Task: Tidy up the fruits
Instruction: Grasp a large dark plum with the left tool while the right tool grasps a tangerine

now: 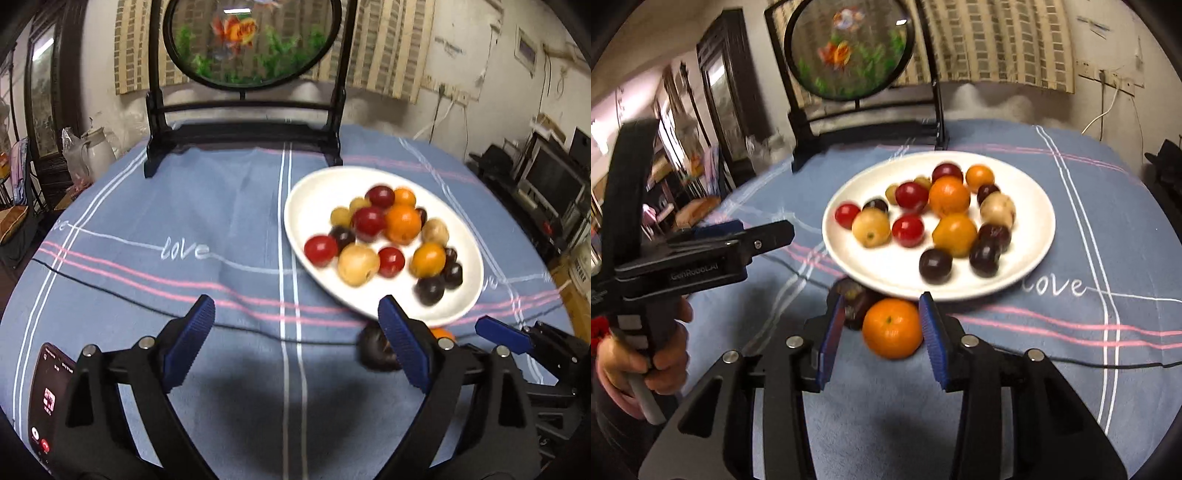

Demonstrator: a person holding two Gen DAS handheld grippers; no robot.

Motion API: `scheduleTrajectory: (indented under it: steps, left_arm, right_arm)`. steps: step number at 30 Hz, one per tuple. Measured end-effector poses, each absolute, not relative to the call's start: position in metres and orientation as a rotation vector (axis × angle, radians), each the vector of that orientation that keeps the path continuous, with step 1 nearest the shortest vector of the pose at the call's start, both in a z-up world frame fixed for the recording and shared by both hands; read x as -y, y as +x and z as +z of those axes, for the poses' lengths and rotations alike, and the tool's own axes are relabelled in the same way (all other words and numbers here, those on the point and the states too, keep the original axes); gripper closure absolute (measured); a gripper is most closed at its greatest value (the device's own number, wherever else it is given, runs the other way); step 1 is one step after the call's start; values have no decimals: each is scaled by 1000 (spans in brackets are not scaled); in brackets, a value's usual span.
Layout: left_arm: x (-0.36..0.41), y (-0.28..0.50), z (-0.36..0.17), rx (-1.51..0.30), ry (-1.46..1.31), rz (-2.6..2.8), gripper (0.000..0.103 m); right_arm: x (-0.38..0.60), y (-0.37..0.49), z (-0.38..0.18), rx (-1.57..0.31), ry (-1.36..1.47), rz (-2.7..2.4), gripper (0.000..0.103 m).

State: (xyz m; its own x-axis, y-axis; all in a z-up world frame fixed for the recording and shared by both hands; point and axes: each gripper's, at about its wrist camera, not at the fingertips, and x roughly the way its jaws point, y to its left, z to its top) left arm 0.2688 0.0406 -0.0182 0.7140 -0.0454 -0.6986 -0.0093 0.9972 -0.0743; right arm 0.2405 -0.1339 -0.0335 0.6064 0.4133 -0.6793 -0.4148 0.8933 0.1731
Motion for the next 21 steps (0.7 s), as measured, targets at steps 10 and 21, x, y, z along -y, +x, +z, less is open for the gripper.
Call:
scheduleTrajectory:
  steps: [10,21]
  left_arm:
    - [-42,267,-18,-765,-50,9,11]
    - [-37,271,-25,-798,-16,-30,11]
  right_arm:
    - [113,246,-58,-845,-154,440,59]
    - [118,253,-58,-872,-142,440,60]
